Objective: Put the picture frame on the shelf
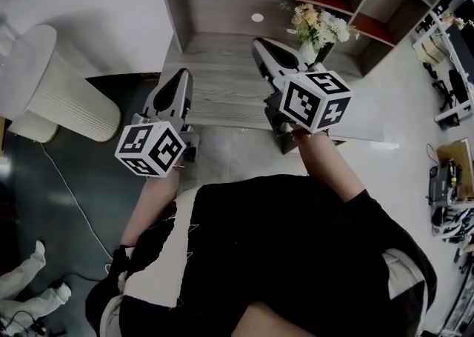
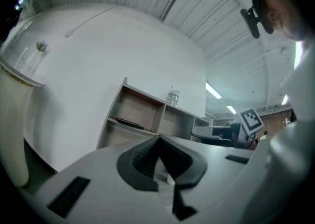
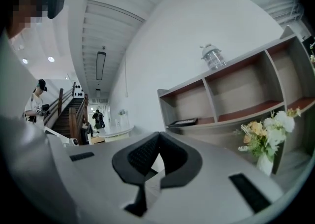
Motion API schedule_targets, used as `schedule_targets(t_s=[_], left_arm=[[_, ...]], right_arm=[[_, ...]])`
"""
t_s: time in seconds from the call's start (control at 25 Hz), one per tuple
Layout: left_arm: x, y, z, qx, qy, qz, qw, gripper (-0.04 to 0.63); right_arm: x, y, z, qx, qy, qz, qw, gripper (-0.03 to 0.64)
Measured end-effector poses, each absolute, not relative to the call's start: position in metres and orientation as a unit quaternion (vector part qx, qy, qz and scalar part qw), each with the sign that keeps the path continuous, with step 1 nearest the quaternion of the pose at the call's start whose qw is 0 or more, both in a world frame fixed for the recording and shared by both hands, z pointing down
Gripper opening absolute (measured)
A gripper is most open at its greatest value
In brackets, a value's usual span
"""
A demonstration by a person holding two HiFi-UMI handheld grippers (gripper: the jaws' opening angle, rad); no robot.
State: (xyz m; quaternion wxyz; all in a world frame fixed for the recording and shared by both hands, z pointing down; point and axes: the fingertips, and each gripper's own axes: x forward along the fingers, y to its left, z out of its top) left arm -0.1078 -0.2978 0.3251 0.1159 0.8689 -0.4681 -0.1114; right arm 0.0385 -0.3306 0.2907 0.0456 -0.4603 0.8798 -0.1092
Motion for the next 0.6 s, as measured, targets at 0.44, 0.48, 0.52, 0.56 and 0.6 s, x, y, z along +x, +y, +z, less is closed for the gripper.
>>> schedule_targets(t_s=[0.44,0.48,0.52,0.56,0.6], left_arm=[[-0.088,-0.308,0.316,0.856,-0.485,-0.127,0.123,0.011],[-0.086,-0.309,0.315,0.855,-0.487,-0.126,0.122,0.011],[-0.084,-0.310,0.314,0.855,-0.489,-0.125,0.121,0.011],[-0.083,-0.309,0.314,0.854,-0.490,-0.124,0.119,0.011],[-0.082,-0.309,0.314,0.854,-0.492,-0.122,0.118,0.011]], right_arm=[[0.058,-0.350,0.291,-0.452,0.886,-0.103,0.029,0.005],[0.060,-0.351,0.291,-0.450,0.887,-0.103,0.029,0.005],[0.062,-0.353,0.290,-0.449,0.887,-0.103,0.030,0.005],[0.064,-0.354,0.290,-0.448,0.887,-0.103,0.032,0.005],[0.065,-0.355,0.289,-0.448,0.888,-0.102,0.033,0.005]])
